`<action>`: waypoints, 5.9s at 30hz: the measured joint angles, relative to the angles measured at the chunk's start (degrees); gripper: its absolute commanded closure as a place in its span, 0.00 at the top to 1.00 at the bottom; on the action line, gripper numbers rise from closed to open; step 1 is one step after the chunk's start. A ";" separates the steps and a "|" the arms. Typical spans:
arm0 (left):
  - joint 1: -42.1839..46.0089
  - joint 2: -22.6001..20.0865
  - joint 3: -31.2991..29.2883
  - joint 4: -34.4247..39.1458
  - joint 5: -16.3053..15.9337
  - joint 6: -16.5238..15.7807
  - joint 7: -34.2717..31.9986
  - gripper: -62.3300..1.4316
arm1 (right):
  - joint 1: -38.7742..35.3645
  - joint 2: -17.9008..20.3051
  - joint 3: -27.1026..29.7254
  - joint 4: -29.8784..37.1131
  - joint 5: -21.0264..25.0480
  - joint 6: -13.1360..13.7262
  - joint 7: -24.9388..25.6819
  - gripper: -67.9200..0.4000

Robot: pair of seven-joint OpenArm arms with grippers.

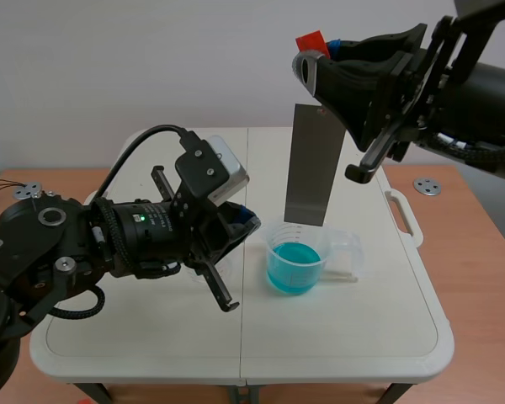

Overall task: Hold the metal plate by the orange handle, dip it into the blue solution, take it out and point at it, then put the plate back in the beaker on the left.
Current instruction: 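Point at the plate with the left hand, then lower the plate into the blue solution, then hold the plate still in the solution, then raise the plate and point at it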

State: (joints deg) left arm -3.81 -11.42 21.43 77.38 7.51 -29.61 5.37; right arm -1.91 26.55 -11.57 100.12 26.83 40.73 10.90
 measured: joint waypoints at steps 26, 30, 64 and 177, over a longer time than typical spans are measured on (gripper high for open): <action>22.36 -14.51 -21.94 14.01 -0.81 13.92 -10.82 0.05 | 0.02 -0.02 0.00 0.00 0.00 0.00 0.00 0.02; 33.11 -18.43 -30.73 14.82 -0.92 18.60 -13.90 0.05 | 0.02 -0.02 0.00 0.00 0.02 0.00 -0.02 0.02; 64.48 -4.96 -24.44 -14.25 -1.11 16.00 -14.38 0.05 | 4.76 -6.27 -1.66 -17.22 -1.75 1.29 -1.33 0.02; 55.74 -4.61 -20.57 -23.10 -2.19 15.41 -16.13 0.05 | -0.42 -11.78 4.00 -9.11 -6.51 1.33 -1.86 0.02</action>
State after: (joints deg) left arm 51.92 -16.03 0.86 54.28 5.32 -14.20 -10.76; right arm -2.33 14.76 -7.57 91.00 20.32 42.06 9.04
